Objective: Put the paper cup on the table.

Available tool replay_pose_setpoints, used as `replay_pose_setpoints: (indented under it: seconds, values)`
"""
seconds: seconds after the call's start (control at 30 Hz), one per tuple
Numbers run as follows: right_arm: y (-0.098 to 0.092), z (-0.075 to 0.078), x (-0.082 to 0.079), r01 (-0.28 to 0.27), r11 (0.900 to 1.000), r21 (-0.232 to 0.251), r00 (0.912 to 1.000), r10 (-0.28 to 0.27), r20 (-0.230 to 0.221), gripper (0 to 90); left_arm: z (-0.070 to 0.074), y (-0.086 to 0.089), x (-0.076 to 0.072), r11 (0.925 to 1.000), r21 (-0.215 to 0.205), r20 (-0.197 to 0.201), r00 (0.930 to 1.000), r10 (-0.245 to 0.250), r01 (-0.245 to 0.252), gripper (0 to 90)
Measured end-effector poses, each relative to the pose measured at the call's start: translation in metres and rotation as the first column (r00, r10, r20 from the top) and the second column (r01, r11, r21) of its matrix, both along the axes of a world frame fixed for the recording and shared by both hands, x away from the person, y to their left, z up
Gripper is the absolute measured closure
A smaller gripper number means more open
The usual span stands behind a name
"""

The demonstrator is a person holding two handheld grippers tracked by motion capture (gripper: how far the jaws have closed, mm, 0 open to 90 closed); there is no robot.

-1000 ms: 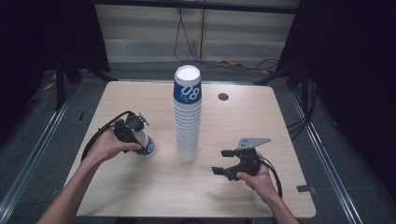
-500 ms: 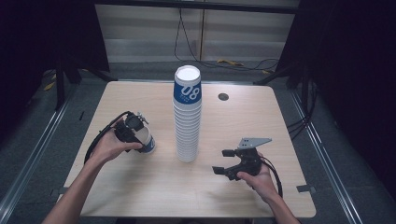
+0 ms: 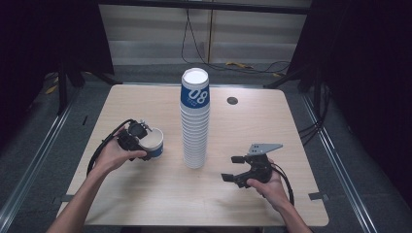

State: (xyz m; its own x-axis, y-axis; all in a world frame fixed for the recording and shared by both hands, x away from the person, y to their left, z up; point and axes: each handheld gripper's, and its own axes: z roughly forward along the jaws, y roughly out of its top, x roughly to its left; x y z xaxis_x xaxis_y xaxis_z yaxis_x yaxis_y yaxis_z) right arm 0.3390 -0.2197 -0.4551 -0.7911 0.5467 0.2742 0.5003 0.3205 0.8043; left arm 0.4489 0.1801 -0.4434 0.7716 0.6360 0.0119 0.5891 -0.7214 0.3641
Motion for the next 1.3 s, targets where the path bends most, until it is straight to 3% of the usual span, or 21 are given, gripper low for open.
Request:
replay_pose_setpoints:
  seconds: [0.1,0.17,0.3,0.43,0.6,0.67,0.83,1.0,1.17,1.23,1.3]
  values:
    - [0.0,0.0,0.0,-0.002,1.0,-0.001,1.0,0.002,0.001,14.4,0.0,0.006,-0.003,0.9988,-0.048,0.004,1.0,0.008,-0.007,17.3]
    - [0.001,0.0,0.0,0.0,1.0,-0.001,1.0,0.0,0.001,14.4,-0.001,0.012,-0.003,0.9944,-0.105,-0.002,1.0,0.006,-0.006,17.0]
    - [0.0,0.0,-0.001,0.005,1.0,0.002,1.0,-0.005,0.001,14.4,-0.004,0.024,-0.006,0.9843,-0.176,0.005,0.9998,0.019,-0.018,16.4]
    - [-0.001,-0.001,0.0,0.009,1.0,-0.001,1.0,-0.009,0.002,14.4,-0.007,0.029,-0.014,0.9873,-0.157,0.034,0.999,0.03,-0.025,16.5]
    - [0.001,-0.001,-0.001,0.002,1.0,-0.011,1.0,-0.002,-0.002,14.4,-0.01,0.036,-0.023,0.9778,-0.206,0.072,0.996,0.053,-0.037,16.7]
    - [0.002,-0.001,-0.001,0.003,1.0,-0.012,1.0,-0.003,-0.005,14.4,-0.012,0.038,-0.027,0.9738,-0.219,0.096,0.992,0.083,-0.06,16.8]
    - [0.001,-0.001,-0.002,0.012,1.0,-0.011,0.9999,-0.013,-0.003,14.4,-0.011,0.039,-0.042,0.9669,-0.252,0.136,0.9877,0.077,-0.041,16.2]
    - [0.001,-0.001,-0.002,0.015,1.0,-0.011,0.9999,-0.015,-0.002,14.5,-0.012,0.044,-0.057,0.9511,-0.306,0.147,0.9847,0.093,-0.044,16.1]
    - [0.002,-0.001,-0.002,0.018,1.0,-0.014,0.9998,-0.018,0.001,14.5,-0.015,0.046,-0.068,0.9287,-0.366,0.157,0.9796,0.125,-0.06,16.2]
    - [0.001,-0.001,-0.002,0.02,1.0,-0.011,0.9998,-0.02,0.001,15.3,-0.015,0.046,-0.073,0.9151,-0.398,0.153,0.9787,0.136,-0.065,16.2]
    - [0.001,0.0,-0.003,0.021,1.0,-0.007,0.9998,-0.021,0.004,16.8,-0.015,0.044,-0.078,0.9139,-0.401,0.166,0.9765,0.138,-0.061,16.2]
